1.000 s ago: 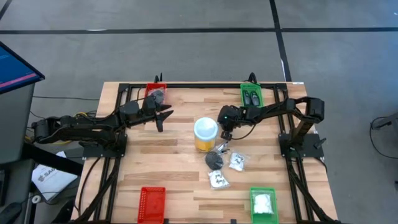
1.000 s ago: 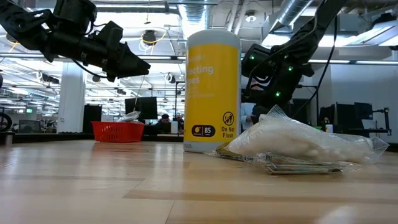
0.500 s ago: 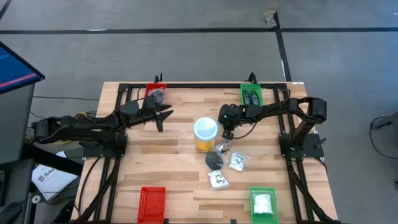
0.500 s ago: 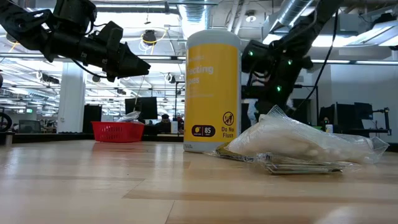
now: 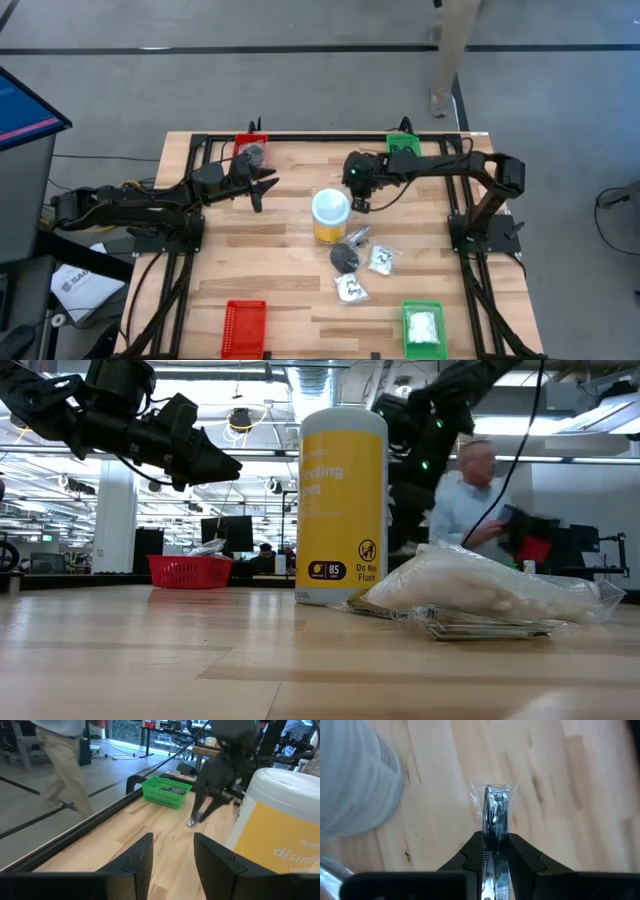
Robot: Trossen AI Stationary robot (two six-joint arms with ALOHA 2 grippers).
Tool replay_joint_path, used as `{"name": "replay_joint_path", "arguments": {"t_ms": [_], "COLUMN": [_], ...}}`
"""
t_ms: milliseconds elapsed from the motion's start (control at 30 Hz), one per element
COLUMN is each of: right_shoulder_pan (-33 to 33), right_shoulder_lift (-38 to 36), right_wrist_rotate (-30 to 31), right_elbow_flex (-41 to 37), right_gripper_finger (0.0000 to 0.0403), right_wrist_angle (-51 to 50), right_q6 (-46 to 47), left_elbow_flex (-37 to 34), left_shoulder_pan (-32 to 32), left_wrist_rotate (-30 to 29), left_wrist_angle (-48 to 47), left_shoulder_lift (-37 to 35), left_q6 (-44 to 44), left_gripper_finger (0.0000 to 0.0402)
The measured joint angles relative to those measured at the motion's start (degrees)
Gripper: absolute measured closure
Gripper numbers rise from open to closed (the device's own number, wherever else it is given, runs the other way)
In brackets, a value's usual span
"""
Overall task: Pick & Place Travel size toiletries
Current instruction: Put the nail cutter into the bottom orange bin
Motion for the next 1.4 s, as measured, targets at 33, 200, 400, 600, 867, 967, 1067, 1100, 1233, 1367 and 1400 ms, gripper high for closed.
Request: {"name": "replay_joint_path", "arguments": {"t_ms": [33, 200, 400, 600, 867, 967, 1067, 1100, 1233, 1367, 1400], "right_shoulder_pan": [-0.2, -1.3, -2.4, -0.8, 5.8, 8.4, 10.9, 11.6, 14.4, 16.7, 17.1], "right_shoulder_lift": [0.0, 0.0, -0.1, -0.2, -0.2, -0.2, -0.2, -0.2, -0.2, 0.4, 0.6], "right_wrist_rotate": [0.0, 0.1, 0.3, 0.1, -0.1, -0.1, -0.1, -0.1, -0.1, -0.1, -0.1], "right_elbow_flex": [1.7, 10.6, 22.0, 31.0, 34.0, 34.0, 34.0, 34.0, 34.0, 34.1, 34.0], "right_gripper_finger": [0.0352, 0.0352, 0.0352, 0.0352, 0.0352, 0.0352, 0.0352, 0.0352, 0.0352, 0.0352, 0.0352], "right_wrist_angle": [-1.6, -8.7, -13.9, -15.2, -11.3, -9.6, -7.3, -6.4, -2.9, 0.6, 1.0], "right_q6": [-0.5, -3.1, -5.4, -5.5, -4.5, -4.5, -4.4, -4.3, -3.8, -2.4, -2.4], "left_elbow_flex": [0.0, 0.0, 0.0, 0.0, 0.0, 0.0, 0.0, 0.0, 0.0, 0.0, 0.0], "left_shoulder_pan": [0.0, 0.0, 0.0, 0.0, -0.7, -2.5, -4.7, -5.4, -8.3, -11.0, -11.6], "left_wrist_rotate": [0.0, 0.0, 0.0, 0.0, 5.6, 6.1, 6.1, 6.1, 6.1, 6.1, 6.1], "left_wrist_angle": [0.0, 0.1, 1.0, 3.5, 10.6, 14.0, 17.1, 17.9, 21.3, 24.5, 25.1], "left_shoulder_lift": [0.0, 0.0, 0.0, 0.0, 0.0, 0.0, 0.0, 0.0, 0.0, 0.0, 0.0], "left_q6": [0.0, -0.2, -0.2, -2.5, -4.3, -4.3, -4.1, -4.0, -3.8, -3.7, -3.7], "left_gripper_finger": [0.027, 0.027, 0.027, 0.027, 0.027, 0.027, 0.027, 0.027, 0.027, 0.027, 0.027]}}
